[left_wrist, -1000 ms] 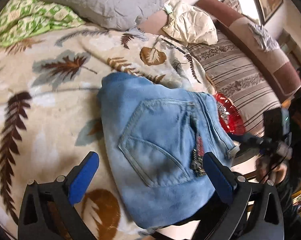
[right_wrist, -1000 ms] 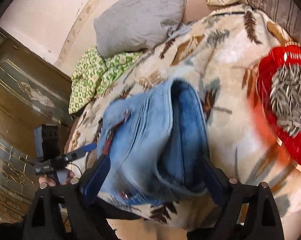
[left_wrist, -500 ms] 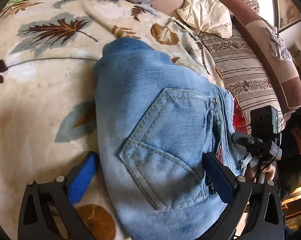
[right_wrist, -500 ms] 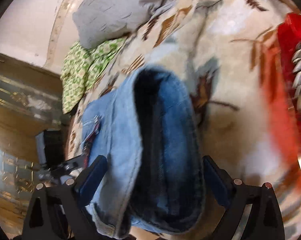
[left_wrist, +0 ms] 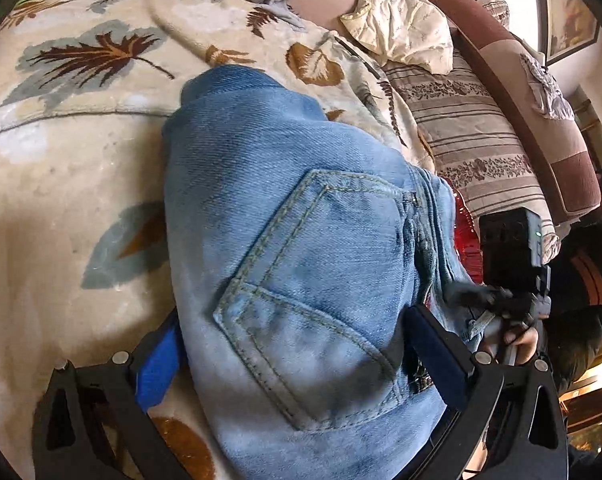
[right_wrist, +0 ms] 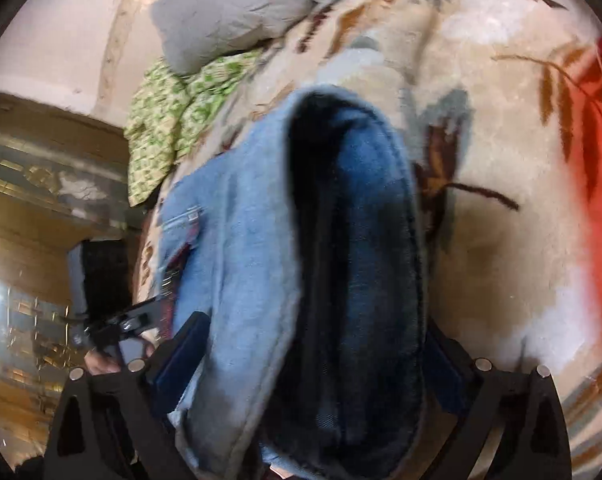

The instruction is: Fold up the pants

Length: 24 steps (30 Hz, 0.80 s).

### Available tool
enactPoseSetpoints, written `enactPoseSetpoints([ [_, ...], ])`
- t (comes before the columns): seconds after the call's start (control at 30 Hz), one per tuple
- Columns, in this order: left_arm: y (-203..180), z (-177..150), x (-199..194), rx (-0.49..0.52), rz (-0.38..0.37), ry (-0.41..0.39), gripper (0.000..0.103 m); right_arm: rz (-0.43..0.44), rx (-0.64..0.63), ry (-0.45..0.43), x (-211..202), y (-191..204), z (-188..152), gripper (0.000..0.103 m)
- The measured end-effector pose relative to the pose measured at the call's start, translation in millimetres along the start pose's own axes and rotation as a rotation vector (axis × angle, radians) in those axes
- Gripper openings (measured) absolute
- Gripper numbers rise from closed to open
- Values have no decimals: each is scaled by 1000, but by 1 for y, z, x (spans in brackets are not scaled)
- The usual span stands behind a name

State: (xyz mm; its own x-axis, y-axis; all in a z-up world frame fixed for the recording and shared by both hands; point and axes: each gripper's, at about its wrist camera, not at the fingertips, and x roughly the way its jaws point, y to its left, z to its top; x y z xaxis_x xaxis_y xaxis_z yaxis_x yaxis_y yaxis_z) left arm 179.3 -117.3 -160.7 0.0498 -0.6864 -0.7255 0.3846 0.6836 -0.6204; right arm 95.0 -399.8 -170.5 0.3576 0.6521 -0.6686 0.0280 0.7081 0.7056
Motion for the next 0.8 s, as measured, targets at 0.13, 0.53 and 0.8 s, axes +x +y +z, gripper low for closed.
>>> enactPoseSetpoints([
  [0.13,-4,-2,3,32,5,1,101,-79,-79,18,20,16,-6,98],
  [0.53,-33,-13,-17,179,85,-58,45,-219,-185,-106,6,51,-20,69],
  [0.8,-35,-28,-37,202,35,-87,41,-264,-245,-197,-17,73,-40,62],
])
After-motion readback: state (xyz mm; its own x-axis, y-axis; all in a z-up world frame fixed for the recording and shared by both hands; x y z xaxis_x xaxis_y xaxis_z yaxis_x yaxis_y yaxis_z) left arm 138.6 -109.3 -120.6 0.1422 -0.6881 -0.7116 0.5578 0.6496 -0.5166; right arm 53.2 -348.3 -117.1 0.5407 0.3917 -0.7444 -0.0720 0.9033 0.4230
